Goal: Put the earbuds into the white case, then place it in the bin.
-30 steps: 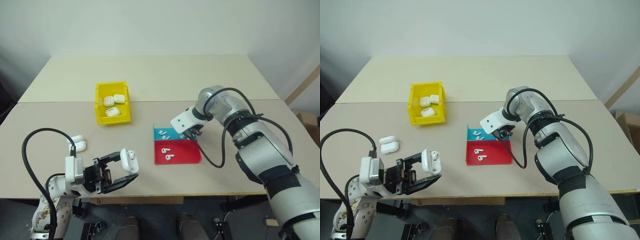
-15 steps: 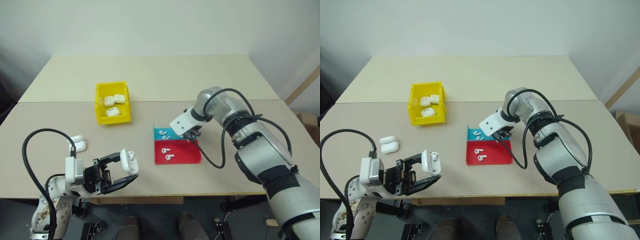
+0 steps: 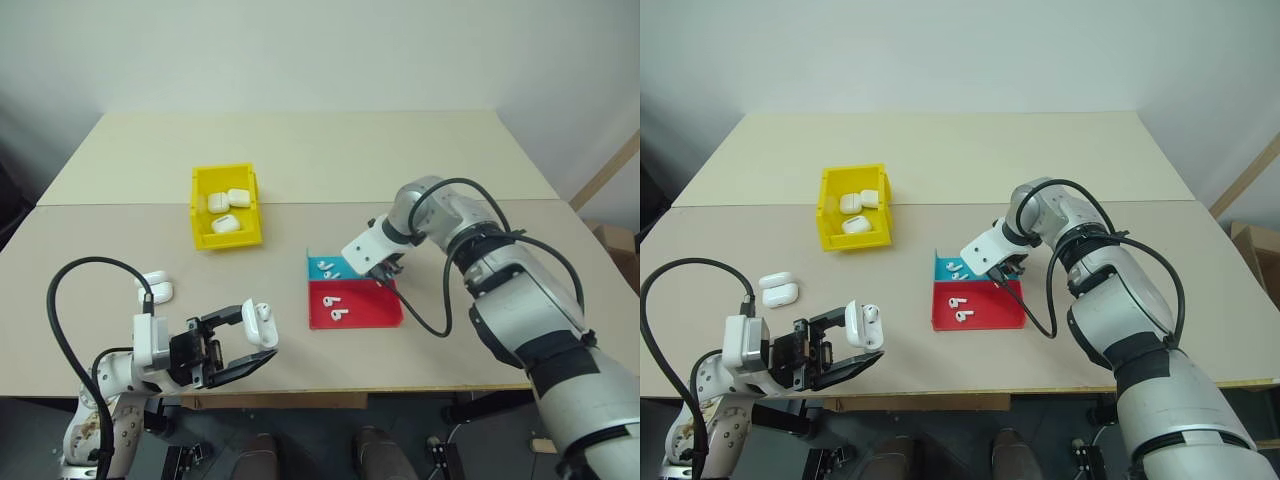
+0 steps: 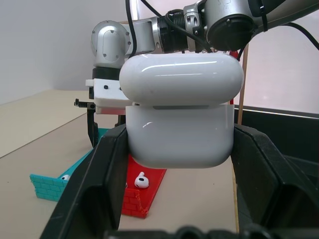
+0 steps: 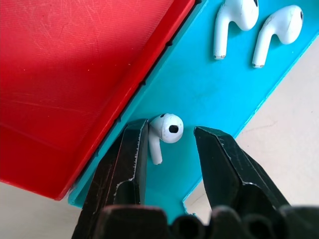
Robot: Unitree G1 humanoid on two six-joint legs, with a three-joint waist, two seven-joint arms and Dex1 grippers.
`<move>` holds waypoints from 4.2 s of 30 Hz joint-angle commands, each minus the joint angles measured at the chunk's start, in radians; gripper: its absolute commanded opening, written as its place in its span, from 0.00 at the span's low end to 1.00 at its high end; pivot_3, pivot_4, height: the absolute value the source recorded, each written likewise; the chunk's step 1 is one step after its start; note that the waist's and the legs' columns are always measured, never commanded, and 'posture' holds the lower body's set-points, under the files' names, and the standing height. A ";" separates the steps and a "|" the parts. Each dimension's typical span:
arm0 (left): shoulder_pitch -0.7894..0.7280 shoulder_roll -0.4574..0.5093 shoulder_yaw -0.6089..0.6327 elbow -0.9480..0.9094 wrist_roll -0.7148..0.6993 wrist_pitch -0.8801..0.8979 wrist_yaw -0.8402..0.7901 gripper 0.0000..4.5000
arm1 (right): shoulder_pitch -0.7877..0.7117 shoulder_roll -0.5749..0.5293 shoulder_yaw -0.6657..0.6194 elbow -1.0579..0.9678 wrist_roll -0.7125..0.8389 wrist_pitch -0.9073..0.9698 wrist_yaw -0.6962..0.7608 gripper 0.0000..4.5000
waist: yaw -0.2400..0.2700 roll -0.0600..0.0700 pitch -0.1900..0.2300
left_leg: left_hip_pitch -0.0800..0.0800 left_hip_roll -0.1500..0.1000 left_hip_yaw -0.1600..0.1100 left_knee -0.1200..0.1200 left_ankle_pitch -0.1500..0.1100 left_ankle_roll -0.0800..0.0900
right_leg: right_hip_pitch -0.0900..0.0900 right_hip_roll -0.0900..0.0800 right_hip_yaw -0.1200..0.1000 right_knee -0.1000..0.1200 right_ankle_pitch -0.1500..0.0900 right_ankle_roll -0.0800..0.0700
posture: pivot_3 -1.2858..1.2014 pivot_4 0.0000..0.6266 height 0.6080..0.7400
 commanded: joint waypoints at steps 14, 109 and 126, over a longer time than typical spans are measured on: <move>-0.026 0.006 0.002 0.001 -0.004 -0.040 -0.015 0.62 | -0.025 -0.002 -0.003 0.010 -0.007 -0.062 0.011 0.14 | 0.000 0.000 0.000 | 0.001 0.000 0.000 0.000 0.000 0.000 | 0.001 0.000 0.000 0.000 0.000 0.000 | 0.52 0.24 1.00; -0.623 -0.270 -0.199 0.203 0.002 0.112 0.021 0.62 | 0.693 -0.333 -0.841 -1.780 1.807 1.574 -0.738 0.14 | 0.030 0.001 0.001 | -0.006 -0.001 -0.003 0.001 0.001 0.001 | 0.001 0.001 -0.003 -0.006 0.000 0.001 | 0.52 0.24 1.00; -0.626 -0.276 -0.196 0.224 0.006 0.099 0.020 0.62 | 0.746 -0.386 -0.820 -1.818 1.720 1.458 -0.694 0.56 | 0.032 0.000 0.001 | -0.006 -0.001 -0.003 0.001 0.001 0.001 | 0.001 0.001 -0.003 -0.006 0.000 0.001 | 0.52 0.24 1.00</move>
